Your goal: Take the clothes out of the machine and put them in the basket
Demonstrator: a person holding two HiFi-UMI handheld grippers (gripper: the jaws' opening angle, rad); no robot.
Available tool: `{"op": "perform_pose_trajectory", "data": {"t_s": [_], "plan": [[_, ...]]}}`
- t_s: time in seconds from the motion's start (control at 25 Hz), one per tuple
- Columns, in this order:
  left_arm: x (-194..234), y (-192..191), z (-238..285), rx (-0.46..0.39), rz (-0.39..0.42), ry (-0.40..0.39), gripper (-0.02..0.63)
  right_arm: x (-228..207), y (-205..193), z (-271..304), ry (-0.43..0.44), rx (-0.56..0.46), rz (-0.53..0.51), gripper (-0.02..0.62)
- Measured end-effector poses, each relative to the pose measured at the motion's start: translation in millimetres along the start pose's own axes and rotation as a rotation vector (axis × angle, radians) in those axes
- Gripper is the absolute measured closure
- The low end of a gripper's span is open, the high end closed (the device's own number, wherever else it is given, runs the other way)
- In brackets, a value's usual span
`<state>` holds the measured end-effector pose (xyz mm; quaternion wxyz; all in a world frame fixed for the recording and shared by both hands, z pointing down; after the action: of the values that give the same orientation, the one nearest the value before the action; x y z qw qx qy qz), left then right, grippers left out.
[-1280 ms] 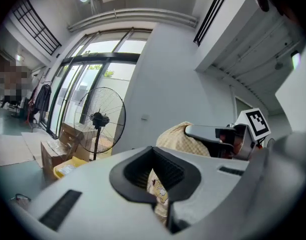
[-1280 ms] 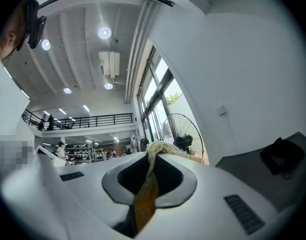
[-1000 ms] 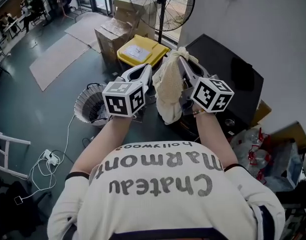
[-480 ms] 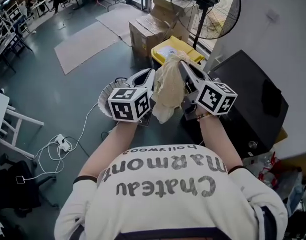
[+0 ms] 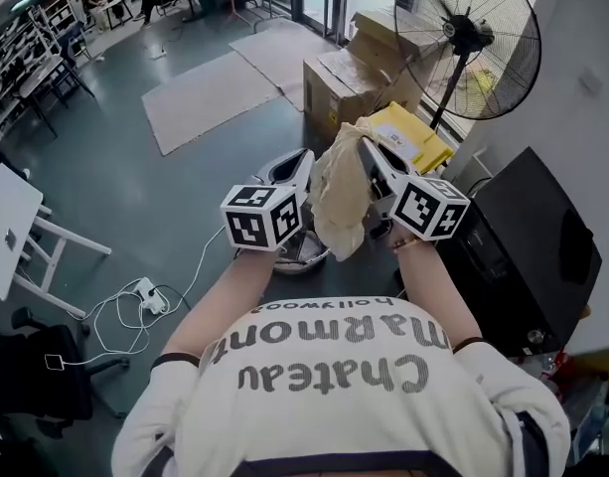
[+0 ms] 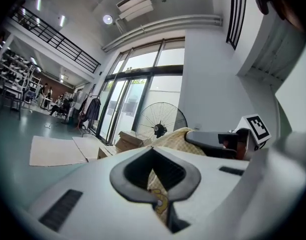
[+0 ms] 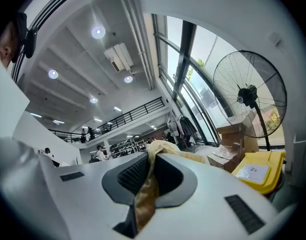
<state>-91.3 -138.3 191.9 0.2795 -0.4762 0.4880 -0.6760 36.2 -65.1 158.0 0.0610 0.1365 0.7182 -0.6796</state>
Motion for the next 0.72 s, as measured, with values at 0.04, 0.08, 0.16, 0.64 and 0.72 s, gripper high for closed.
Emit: {"op": "perform_pose_trajectory", "data": {"t_s": [0.04,0.08,0.16,0.64,0.72], "plan": [[12,5,-1,-0.002,0.004,0.008,0.599,4,-2,12,0.005,-0.005,0.004,0.545],[24,10,0,-0.002,0.011,0.016,0.598,6,-3,23,0.009,-0.01,0.007,0.545],[44,14,1,0.002,0.023,0.028,0.598,8,-9,43,0.014,-0.016,0.013,0.545],[133,-24,-12,0.044,-0.053,0.119,0.598,26,-95,119,0.082,0.155,0.043,0.545],[149,-25,-8,0.048,-0.061,0.157,0.598,18,-105,134,0.093,0.184,0.056,0.545]]}}
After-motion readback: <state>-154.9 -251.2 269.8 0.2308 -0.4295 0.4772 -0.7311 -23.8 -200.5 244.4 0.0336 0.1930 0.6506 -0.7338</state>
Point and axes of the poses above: the fingertips, and each gripper's own axes: z forward along the fingers, x to its left, y out of its top, the point moved 4 cm from there along -z, backward along the fingers, and after that the axes turned 7 degrees about -z, right-handed, at the moved point
